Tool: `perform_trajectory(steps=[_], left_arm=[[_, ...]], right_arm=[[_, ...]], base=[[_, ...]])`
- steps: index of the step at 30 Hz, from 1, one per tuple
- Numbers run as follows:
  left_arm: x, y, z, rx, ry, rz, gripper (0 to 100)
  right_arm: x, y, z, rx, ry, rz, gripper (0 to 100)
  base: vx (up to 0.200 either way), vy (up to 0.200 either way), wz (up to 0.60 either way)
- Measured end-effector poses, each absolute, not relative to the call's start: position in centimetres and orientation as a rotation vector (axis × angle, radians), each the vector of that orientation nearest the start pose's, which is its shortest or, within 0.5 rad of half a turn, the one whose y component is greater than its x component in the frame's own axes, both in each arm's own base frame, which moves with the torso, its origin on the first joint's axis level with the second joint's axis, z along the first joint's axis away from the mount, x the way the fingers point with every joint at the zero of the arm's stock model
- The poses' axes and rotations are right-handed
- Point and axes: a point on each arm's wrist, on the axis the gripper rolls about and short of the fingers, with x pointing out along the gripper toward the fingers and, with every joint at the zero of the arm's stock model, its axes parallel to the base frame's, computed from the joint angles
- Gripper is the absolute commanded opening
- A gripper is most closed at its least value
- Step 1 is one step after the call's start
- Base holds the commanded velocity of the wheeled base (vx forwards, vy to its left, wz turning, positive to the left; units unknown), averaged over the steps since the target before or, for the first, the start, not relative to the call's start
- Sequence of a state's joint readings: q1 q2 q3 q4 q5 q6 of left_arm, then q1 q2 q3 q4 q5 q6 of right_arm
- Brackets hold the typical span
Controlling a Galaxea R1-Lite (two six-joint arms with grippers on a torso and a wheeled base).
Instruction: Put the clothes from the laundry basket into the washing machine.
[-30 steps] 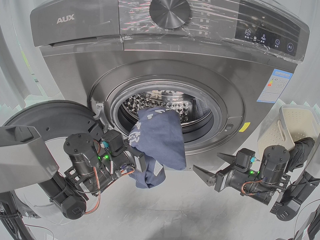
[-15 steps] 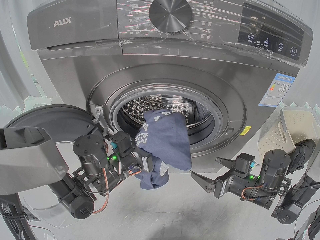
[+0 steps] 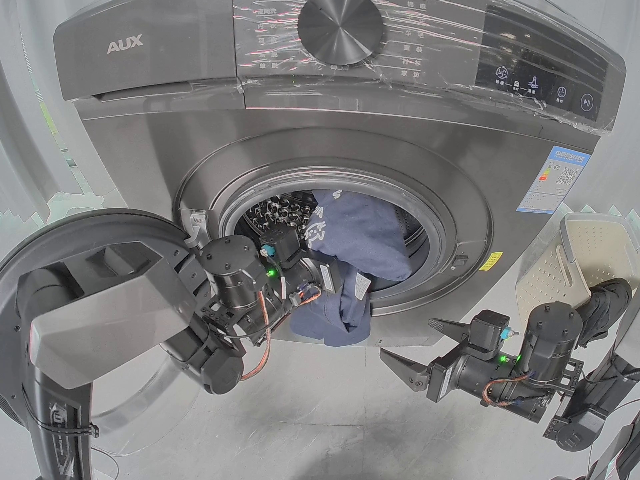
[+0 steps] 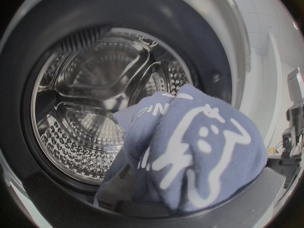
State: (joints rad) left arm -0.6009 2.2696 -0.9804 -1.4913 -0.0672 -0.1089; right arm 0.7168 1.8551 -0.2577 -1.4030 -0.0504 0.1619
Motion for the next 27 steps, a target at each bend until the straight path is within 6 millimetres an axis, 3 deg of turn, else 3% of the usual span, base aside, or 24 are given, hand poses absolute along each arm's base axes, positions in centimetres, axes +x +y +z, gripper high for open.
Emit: perform_trajectory(steps=[7,16,27], left_arm=[[37.2,-24.5,9.3,-0.155,-0.1,-0.647,0],[41.9,-25.7,10.4,-0.168,-0.133,-0.573,0],[46.2,-26.5,10.1,-0.186,-0.182,-0.487,0]], right_arm=[[19.2,16.8,9.1,0.081,0.24,0.654,100],[19.1,16.9,9.0,0.08,0.245,0.657,100],[19.2,17.0,8.8,0.078,0.252,0.658,100]], base=[[0.0,0.0,0.0],[0.0,0.0,0.0],[0.0,0.0,0.0]])
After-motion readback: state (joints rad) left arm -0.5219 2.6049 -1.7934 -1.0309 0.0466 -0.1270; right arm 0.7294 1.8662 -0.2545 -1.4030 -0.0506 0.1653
